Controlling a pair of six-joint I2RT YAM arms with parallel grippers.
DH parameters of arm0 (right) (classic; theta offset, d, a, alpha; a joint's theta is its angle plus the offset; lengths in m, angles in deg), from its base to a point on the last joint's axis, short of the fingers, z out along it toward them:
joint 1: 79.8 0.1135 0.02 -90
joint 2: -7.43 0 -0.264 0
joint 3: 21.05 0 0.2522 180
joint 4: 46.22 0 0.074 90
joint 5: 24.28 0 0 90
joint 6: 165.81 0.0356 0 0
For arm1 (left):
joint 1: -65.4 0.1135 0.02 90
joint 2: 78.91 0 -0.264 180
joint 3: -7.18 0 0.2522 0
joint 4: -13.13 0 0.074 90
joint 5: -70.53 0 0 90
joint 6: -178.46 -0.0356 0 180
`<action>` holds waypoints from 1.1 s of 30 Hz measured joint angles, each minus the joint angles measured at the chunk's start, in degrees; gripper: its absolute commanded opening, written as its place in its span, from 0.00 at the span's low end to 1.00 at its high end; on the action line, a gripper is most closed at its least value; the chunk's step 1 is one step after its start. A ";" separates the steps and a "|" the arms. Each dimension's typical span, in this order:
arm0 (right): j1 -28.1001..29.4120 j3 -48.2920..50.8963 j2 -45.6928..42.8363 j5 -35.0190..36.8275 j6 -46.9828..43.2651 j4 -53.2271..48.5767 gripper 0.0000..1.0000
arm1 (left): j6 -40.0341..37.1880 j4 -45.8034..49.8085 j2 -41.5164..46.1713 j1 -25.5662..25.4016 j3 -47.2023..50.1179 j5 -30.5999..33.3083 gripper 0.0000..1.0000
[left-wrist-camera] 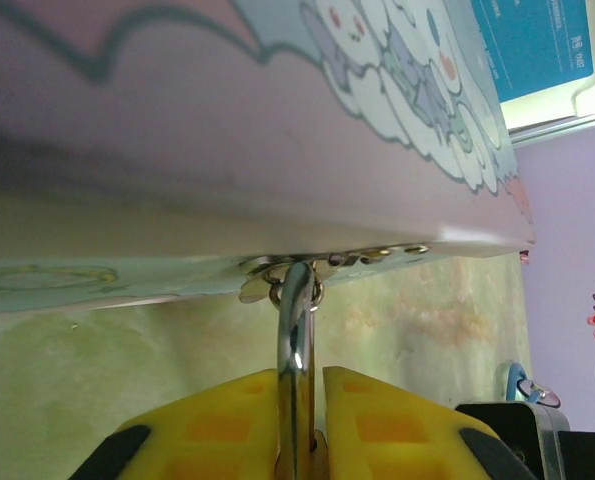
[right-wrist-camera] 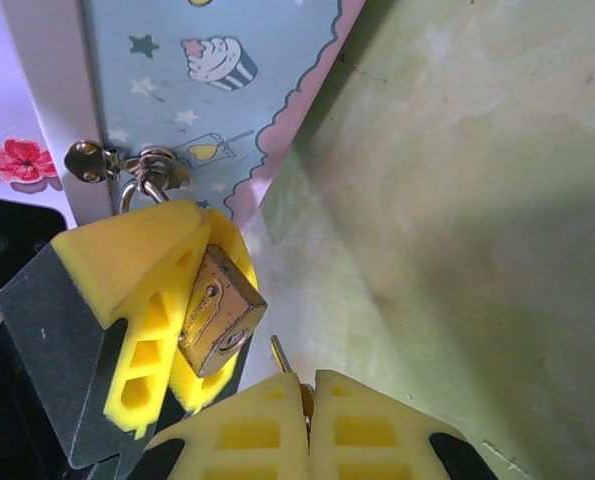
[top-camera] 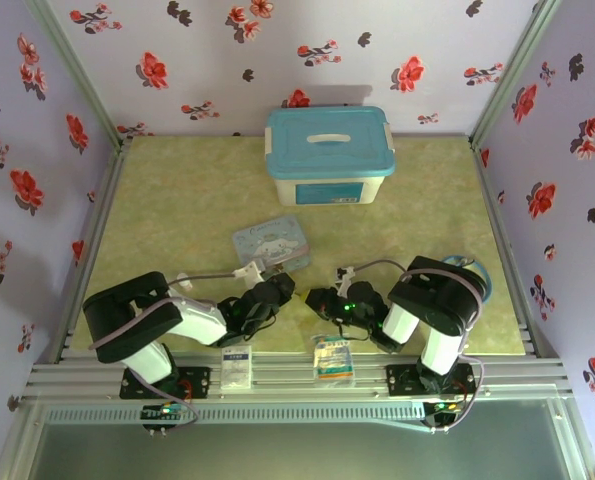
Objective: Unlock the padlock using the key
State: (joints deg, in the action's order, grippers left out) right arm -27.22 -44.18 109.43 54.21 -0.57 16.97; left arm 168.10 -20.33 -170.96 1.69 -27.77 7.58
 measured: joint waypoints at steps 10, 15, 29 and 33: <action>0.31 0.46 -1.55 1.14 -0.20 0.48 0.00 | 0.52 -1.70 -0.74 0.00 0.46 0.02 0.00; 0.37 0.26 -1.09 1.11 -0.20 0.90 0.00 | 1.09 -2.40 -1.01 0.00 0.70 0.11 0.00; 0.96 -0.68 -0.59 1.70 -0.15 0.79 0.00 | 3.48 -6.34 -3.08 0.13 1.03 0.39 0.00; 0.96 -1.42 0.02 1.95 0.13 0.74 0.00 | 4.26 -7.13 -3.15 0.11 1.46 1.11 0.00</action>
State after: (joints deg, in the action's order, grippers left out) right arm -26.26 -45.60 109.45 56.16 -0.44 17.71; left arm 172.36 -27.46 -174.11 1.80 -26.30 8.70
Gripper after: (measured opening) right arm 0.046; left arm 0.142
